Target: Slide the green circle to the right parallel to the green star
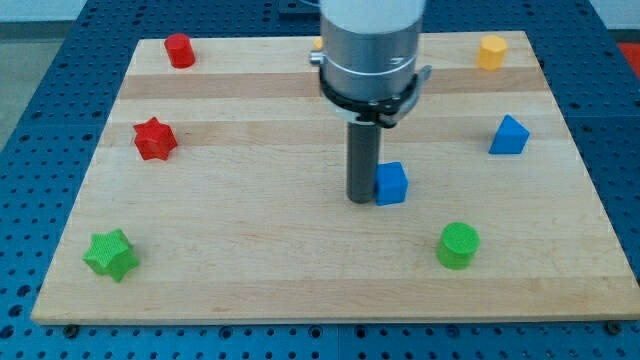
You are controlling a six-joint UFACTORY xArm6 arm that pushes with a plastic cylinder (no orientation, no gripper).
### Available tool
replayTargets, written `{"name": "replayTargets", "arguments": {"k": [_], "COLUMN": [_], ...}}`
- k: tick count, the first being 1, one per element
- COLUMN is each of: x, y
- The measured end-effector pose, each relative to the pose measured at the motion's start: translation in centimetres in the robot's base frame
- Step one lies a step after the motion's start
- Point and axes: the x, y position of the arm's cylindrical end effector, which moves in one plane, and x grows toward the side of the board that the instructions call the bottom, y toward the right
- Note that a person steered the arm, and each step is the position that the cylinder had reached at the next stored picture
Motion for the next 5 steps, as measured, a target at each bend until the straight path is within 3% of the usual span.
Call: {"name": "replayTargets", "arguments": {"k": [2,5], "x": [0.6,5.6], "y": [6.0,12.0]}}
